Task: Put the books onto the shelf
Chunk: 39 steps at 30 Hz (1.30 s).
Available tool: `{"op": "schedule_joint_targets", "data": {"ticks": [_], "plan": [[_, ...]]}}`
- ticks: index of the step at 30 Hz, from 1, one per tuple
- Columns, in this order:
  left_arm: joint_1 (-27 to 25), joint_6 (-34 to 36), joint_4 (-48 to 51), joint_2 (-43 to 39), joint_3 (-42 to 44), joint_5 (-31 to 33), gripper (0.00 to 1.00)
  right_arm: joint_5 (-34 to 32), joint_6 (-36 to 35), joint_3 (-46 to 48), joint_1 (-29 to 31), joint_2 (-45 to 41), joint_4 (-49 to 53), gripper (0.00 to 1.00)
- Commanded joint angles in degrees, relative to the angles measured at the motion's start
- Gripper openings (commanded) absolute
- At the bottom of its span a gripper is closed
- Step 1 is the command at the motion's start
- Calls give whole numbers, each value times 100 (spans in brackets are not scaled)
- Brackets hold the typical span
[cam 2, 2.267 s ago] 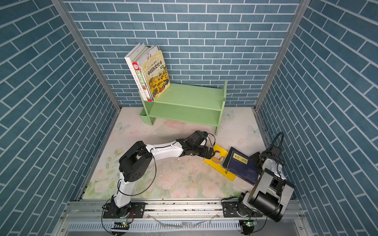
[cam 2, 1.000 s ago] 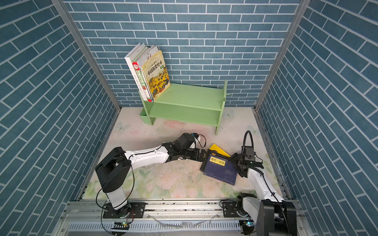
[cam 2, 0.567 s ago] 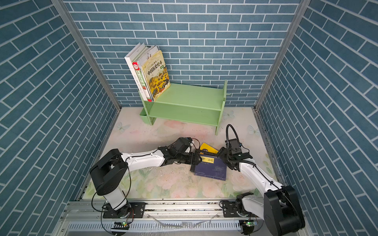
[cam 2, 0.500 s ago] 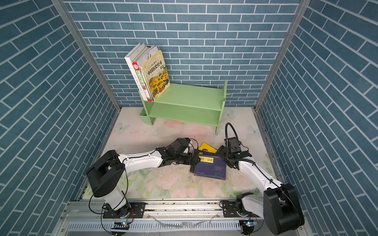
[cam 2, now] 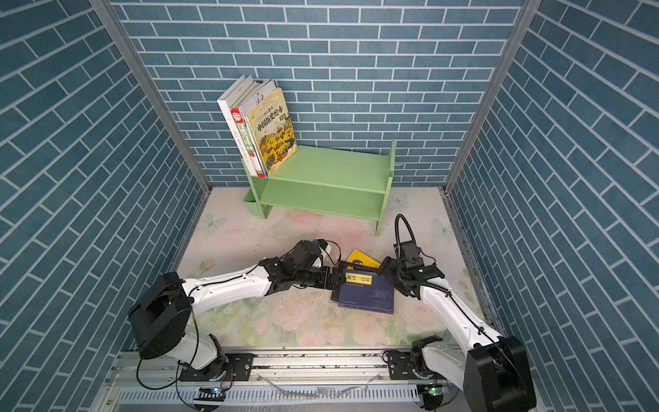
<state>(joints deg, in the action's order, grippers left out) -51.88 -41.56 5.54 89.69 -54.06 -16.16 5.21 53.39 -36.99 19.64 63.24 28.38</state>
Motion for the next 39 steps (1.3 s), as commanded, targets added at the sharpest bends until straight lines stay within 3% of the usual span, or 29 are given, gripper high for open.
{"op": "schedule_joint_targets", "data": {"ticks": [1,9,15,33,39], "plan": [[-143,-144,-151,57,-103,-135,92,139,-189,96,155,141,122,82],[-270,-315,-354,172,-170,-29,92,-409,-240,200,248,-3,355,82],[-270,-246,-273,177,-219,17,92,-453,-254,245,331,75,365,82],[-269,-288,-339,385,-236,13,92,-1380,258,-85,1304,150,1087,81],[-261,-290,-334,409,-237,23,92,-1380,267,-234,1499,382,987,81]]}}
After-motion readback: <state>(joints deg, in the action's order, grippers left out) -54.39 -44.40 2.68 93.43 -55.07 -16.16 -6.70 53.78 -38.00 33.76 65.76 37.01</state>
